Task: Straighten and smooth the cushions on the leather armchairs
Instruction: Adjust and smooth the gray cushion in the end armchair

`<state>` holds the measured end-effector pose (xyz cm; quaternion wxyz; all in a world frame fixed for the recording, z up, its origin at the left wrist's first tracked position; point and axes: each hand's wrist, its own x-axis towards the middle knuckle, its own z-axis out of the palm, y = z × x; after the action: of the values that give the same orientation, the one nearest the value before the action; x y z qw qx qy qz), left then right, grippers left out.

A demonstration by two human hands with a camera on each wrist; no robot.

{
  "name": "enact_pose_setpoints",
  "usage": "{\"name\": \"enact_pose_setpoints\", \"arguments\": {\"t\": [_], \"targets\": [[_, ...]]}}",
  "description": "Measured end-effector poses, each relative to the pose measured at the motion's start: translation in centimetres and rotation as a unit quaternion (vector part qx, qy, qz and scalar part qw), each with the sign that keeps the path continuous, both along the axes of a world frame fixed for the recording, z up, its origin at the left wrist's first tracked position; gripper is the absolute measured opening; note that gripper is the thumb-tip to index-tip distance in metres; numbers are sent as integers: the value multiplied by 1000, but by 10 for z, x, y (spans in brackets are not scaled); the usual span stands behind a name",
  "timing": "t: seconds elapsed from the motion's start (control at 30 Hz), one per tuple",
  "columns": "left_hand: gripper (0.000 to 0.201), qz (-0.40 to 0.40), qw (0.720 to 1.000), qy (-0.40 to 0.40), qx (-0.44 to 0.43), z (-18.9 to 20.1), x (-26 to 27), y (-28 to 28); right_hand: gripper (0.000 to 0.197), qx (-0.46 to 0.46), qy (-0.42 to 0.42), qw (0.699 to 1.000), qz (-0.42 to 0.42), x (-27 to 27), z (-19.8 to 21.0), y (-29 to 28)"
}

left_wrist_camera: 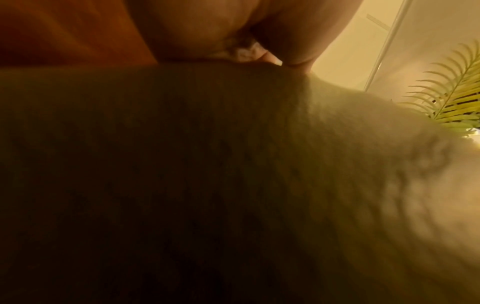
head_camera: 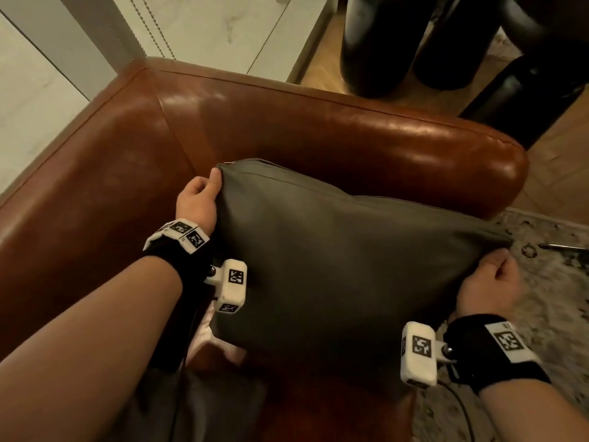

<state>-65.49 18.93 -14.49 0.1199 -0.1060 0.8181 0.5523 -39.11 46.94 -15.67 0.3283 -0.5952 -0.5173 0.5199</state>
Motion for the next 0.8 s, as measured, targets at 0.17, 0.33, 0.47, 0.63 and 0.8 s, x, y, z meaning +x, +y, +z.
{"name": "enact_pose_setpoints", "arguments": {"t": [0.17,0.33,0.47,0.63,0.8], "targets": [[53,-1,996,-45,79,-7,-4,-8,73,-131,23,990,53,17,-14,-10],[86,30,986,-158,35,-16,16,-17,91,-140,-12,989,55,22,-27,-28],[43,-63,994,-27,-88,-25,43,-11,77,-78,-81,993,35,18,-31,-34],[34,-43,996,20,-73,-30,37,-5,63,-65,-89,994,23,17,-27,-34],[56,-13,996,-78,-37,-39,60,-30,66,-103,-78,987,95,42,-49,-44]]}}
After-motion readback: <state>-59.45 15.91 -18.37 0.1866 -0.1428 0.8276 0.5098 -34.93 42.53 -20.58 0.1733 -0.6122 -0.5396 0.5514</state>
